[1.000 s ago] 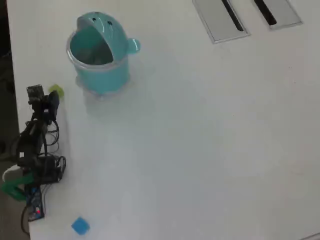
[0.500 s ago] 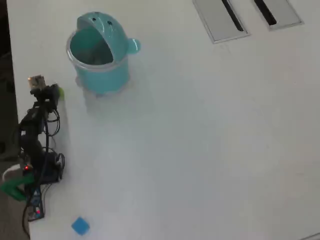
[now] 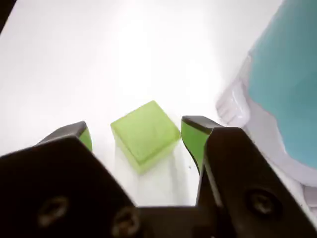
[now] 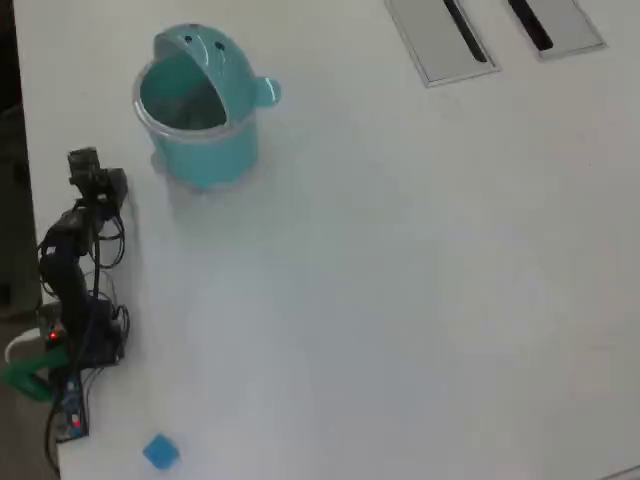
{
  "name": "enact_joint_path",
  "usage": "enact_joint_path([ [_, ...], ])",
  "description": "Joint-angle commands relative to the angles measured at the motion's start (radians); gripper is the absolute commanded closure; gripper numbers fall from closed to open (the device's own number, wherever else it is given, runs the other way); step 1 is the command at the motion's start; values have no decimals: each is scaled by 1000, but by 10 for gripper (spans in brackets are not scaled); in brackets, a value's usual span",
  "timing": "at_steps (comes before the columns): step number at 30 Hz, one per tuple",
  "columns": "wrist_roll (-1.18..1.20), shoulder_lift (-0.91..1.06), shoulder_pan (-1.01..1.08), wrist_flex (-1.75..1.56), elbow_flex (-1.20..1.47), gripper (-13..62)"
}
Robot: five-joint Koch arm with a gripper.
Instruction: Grasp RGB lego blocks and put them in the bin one by one.
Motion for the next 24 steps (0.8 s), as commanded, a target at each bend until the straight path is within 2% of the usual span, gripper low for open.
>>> enact_joint_path([
  [1, -34, 0, 0, -20, -94, 159],
  [24, -35, -153, 9, -61, -172, 163],
])
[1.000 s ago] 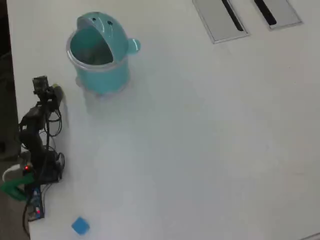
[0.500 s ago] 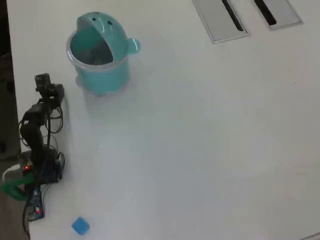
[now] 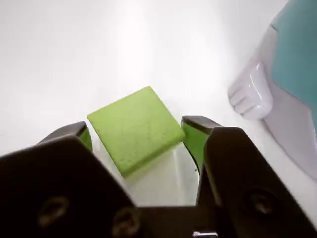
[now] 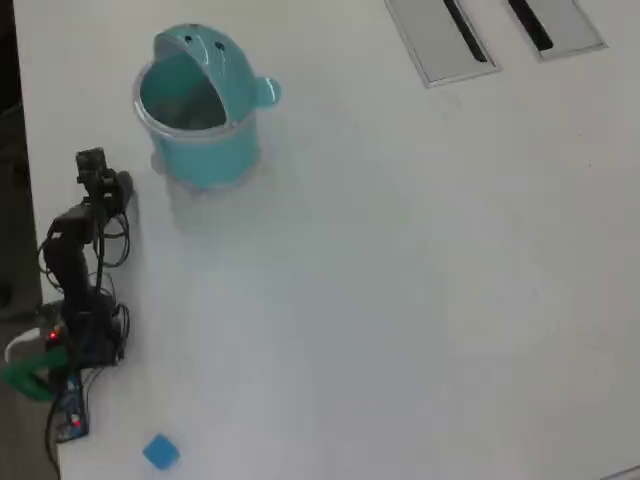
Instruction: Grasp RGB lego blocks and put them in the bin one by one.
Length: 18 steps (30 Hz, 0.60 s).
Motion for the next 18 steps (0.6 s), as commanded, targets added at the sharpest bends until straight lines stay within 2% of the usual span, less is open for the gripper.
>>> enact_joint_path([
  [1, -28, 5, -2, -66, -80, 163],
  [13, -21, -6, -2, -71, -95, 207],
  [16, 37, -3, -2, -84, -101, 268],
  [18, 38, 0, -3, -84, -104, 268],
])
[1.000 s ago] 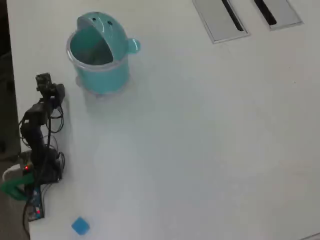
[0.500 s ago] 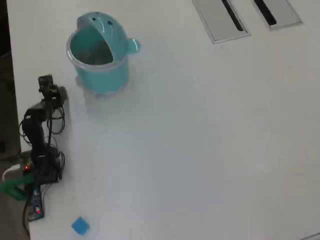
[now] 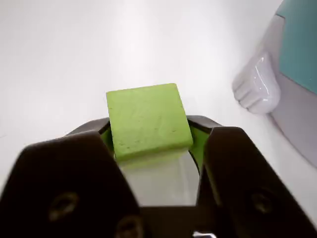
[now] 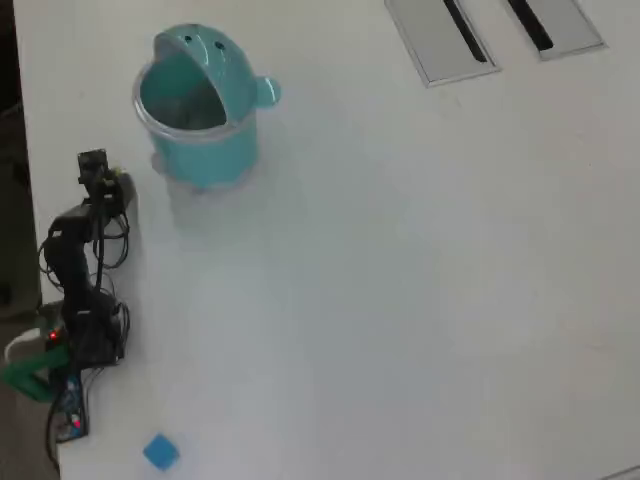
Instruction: Grasp RGB lego blocks and put them in the bin one by one.
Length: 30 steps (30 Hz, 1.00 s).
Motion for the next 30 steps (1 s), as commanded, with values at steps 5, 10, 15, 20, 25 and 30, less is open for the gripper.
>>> enact_joint_path([
  [5, 28, 29, -6, -94, -92, 300],
  [10, 69, 94, -9, -94, -64, 345],
  [15, 69, 176, -8, -81, -20, 347],
  [20, 69, 293, 0, -20, 0, 374],
  [25, 66, 400, -2, 71, 0, 377],
  [30, 66, 482, 11, 120, -2, 377],
])
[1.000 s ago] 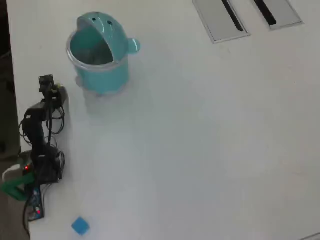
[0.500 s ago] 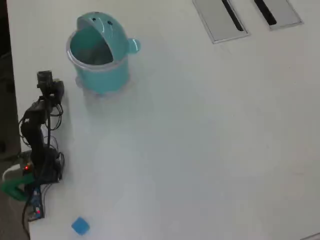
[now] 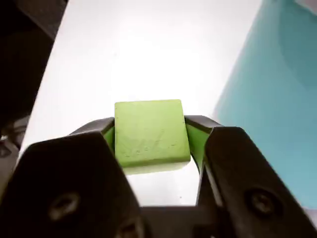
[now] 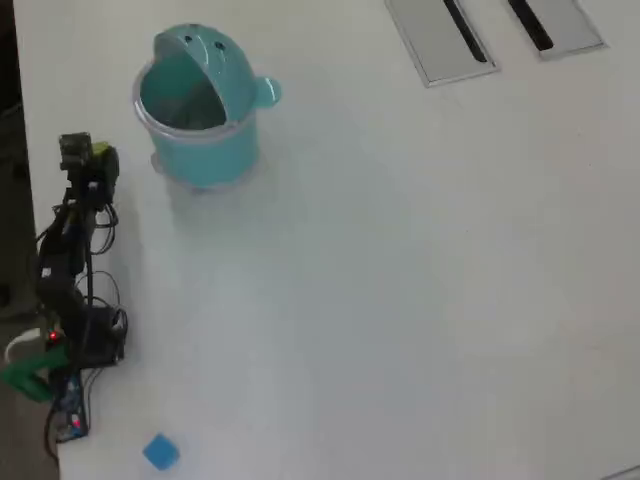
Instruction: Grasp RGB lego blocks and put them in the bin one by one.
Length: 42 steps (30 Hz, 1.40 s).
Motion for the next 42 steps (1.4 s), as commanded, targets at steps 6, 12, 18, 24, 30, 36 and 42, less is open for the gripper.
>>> enact_joint_path([
  [6, -3, 149, 51, 20, -48, 378],
  [12, -11, 179, 130, 60, -224, 377],
  [18, -11, 133, 202, 104, -417, 377],
  [24, -12, 11, 238, 112, -589, 377],
  [30, -14, -112, 288, 110, -736, 377],
  [36, -12, -253, 324, 109, -894, 377],
  [42, -12, -360, 353, 104, -1003, 376],
])
